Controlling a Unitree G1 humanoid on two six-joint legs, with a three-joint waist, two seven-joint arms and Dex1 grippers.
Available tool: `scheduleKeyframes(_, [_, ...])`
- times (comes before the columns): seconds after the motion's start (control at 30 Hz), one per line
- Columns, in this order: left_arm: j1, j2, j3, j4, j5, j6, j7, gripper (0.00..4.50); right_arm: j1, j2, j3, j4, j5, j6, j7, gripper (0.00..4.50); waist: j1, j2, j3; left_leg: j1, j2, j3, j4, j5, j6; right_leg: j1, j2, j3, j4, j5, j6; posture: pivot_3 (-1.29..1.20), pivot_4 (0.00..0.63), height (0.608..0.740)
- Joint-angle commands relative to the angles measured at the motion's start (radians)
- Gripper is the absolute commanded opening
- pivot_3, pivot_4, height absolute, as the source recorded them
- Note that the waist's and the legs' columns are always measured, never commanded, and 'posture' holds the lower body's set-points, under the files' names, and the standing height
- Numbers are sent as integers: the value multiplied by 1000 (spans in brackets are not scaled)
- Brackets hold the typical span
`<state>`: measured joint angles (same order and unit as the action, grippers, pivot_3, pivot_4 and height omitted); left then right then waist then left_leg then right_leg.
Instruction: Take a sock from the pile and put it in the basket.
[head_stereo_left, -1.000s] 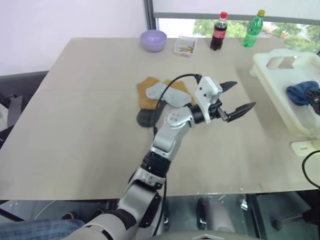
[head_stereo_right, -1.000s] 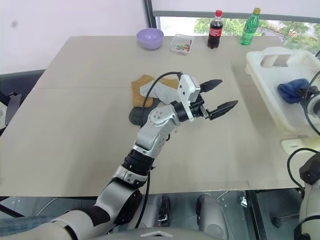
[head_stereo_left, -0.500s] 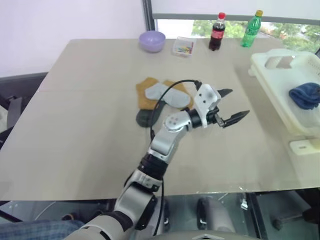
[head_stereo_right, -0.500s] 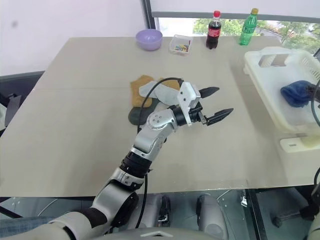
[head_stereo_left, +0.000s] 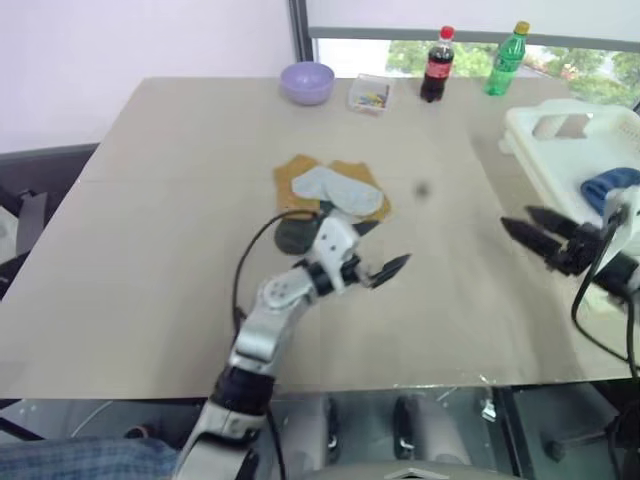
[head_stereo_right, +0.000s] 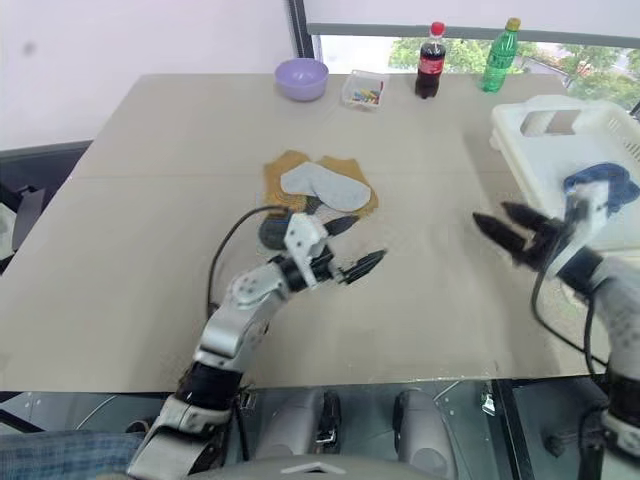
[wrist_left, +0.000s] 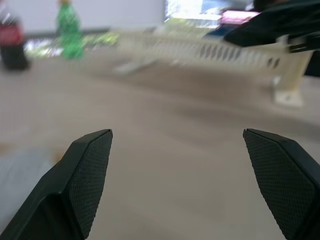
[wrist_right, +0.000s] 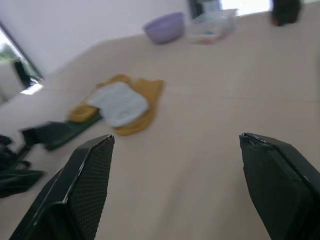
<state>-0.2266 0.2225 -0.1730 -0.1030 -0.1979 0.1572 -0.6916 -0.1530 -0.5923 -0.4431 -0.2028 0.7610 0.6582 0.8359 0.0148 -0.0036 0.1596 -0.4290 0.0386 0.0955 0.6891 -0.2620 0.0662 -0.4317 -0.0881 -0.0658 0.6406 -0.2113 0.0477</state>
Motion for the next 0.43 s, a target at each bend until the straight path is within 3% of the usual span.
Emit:
scheduleKeyframes(0.03, [109, 40, 40, -143, -11, 4, 30, 4500, 72, -49, 32, -21, -40, -103, 134, 4081, 1, 0, 0, 1, 0, 0, 0, -2, 3, 1, 0, 0, 0, 0, 0, 0, 150, 733])
scheduleKeyframes(0.23, [352, 109, 105, -305, -14, 51, 99, 4500, 153, -129, 88, 157, -172, -272, 273, 4081, -2, 0, 0, 7, 1, 0, 0, -2, 4, 5, 0, 1, 1, -2, -4, 0, 150, 733])
scheduleKeyframes(0.43, [567, 150, 139, -405, 2, 30, 129, 4500, 98, -203, 108, 353, -228, -391, 397, 4081, -5, 0, 0, 15, 2, 2, -2, -3, 4, 10, 0, 2, 1, -3, -4, 0, 150, 733])
